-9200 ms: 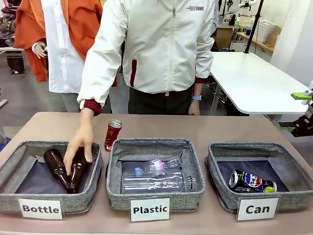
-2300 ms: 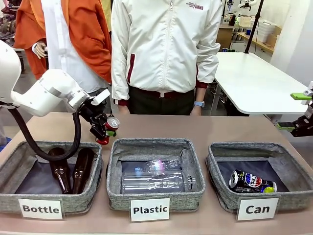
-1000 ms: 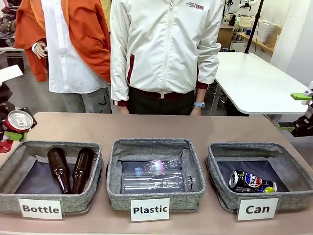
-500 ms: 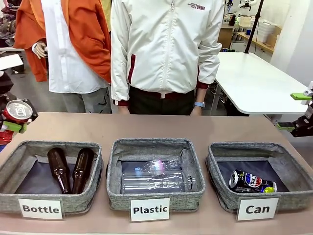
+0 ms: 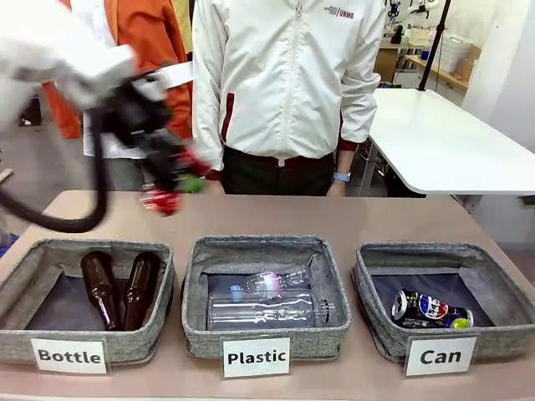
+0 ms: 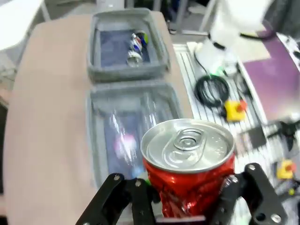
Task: Sort the can waste into the basket.
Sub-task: Pick up the can waste from the table and place it in the right Fabric basket.
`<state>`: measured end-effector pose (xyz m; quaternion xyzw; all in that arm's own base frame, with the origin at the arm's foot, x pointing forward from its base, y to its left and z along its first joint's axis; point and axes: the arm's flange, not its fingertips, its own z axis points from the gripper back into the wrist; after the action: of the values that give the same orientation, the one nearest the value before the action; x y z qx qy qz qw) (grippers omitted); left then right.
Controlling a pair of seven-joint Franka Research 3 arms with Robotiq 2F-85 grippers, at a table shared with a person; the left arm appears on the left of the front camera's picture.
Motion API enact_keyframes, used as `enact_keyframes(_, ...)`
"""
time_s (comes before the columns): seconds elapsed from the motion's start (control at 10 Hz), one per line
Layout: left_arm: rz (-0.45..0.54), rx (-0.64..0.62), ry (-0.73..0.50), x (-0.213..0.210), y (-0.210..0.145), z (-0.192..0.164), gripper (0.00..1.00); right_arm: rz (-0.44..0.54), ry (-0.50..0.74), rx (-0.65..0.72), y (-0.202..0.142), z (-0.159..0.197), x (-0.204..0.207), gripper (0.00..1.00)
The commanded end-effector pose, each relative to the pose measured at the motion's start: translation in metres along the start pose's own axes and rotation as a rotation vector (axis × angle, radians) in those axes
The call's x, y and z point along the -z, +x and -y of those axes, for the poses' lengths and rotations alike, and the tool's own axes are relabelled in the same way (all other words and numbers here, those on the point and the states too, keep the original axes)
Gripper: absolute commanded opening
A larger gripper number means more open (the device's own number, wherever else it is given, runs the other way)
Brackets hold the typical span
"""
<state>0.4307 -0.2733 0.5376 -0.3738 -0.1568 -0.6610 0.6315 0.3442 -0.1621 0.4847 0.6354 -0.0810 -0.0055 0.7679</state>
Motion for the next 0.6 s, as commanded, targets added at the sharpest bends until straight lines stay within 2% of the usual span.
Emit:
enact_keyframes(0.0,-0.152,-0.046,-0.027,0.049,0.088,-0.064,0.00,0.115,0.013,-0.001,-0.011,0.008,-0.064,1.00)
enact_keyframes(0.1,-0.256,-0.044,-0.078,0.084,0.133,-0.085,0.00,0.192,0.035,0.010,-0.019,0.012,-0.094,1.00)
enact_keyframes(0.2,-0.312,-0.045,-0.088,0.115,0.169,-0.107,0.00,0.246,0.037,0.011,-0.030,0.018,-0.121,1.00)
enact_keyframes(0.3,-0.340,-0.054,-0.049,0.142,0.202,-0.130,0.00,0.284,0.010,0.012,-0.047,0.024,-0.144,1.00)
enact_keyframes(0.5,-0.380,-0.026,0.026,0.203,0.252,-0.154,0.00,0.279,-0.014,-0.024,-0.080,0.043,-0.177,1.00)
